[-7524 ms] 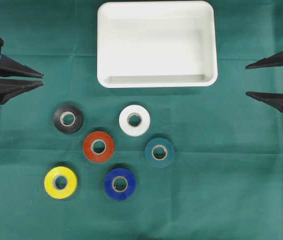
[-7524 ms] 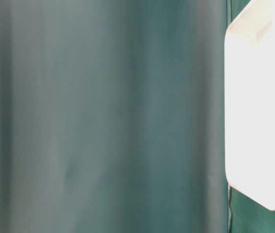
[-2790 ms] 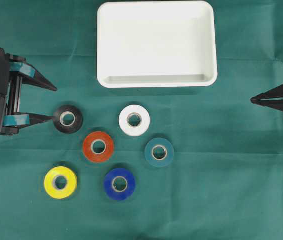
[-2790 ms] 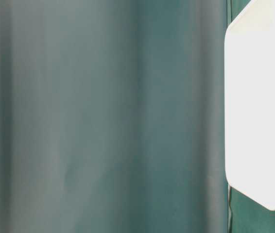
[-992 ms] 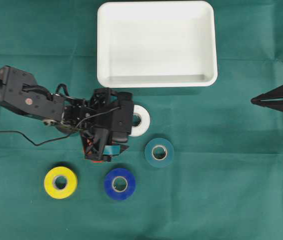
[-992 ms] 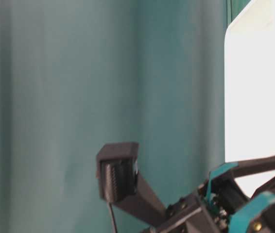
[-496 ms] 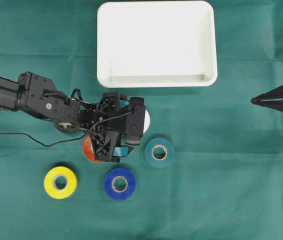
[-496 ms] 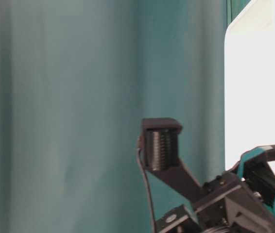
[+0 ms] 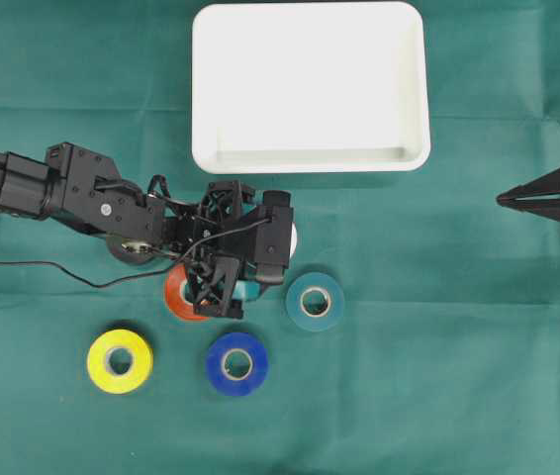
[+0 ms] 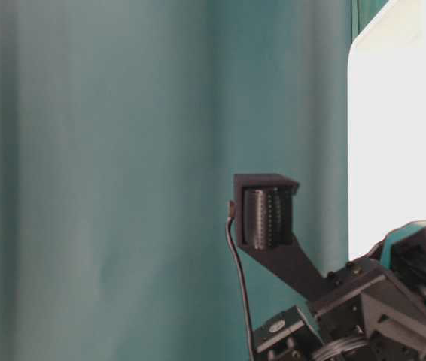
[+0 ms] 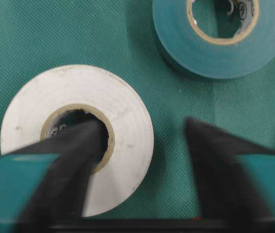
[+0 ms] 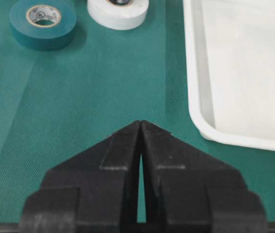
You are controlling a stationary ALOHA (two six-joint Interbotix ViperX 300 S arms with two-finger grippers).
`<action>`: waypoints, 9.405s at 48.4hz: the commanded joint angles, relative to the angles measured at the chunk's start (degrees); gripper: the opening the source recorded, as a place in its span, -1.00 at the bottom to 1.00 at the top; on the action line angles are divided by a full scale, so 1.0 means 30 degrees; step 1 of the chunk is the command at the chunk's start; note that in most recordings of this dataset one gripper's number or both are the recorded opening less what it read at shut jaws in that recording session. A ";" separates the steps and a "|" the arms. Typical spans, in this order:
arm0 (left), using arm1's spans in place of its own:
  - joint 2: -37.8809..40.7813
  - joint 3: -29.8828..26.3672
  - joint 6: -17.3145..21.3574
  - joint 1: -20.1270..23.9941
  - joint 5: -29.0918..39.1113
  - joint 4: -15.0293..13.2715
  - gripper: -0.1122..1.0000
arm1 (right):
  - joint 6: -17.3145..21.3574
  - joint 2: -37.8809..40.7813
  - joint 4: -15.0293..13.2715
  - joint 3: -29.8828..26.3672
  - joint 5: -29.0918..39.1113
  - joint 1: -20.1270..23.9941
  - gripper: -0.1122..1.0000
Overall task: Put the tape into the white case with the left arm.
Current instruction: 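Lower the left gripper into the white roll's hole and close, then lift the white roll and carry it into the white tray, then release the white roll in the tray's upper-left corner, then withdraw the left gripper and move it toward the blue roll, then insert the left gripper into the blue roll's hole and close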
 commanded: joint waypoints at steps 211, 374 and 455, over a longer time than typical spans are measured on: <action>-0.6768 0.0879 0.6182 0.6182 0.4424 -0.0029 0.94 | 0.0000 0.0146 -0.0146 -0.0088 -0.0352 0.0000 -0.97; -0.2988 -0.0293 0.1729 -0.3926 0.2695 -0.0029 0.93 | 0.0146 0.0176 -0.0146 -0.0117 -0.0352 0.0000 -0.97; -0.1436 -0.0674 0.1875 -0.3662 0.1699 0.0029 -0.37 | 0.0176 0.0205 -0.0146 -0.0088 -0.0381 0.0000 -0.97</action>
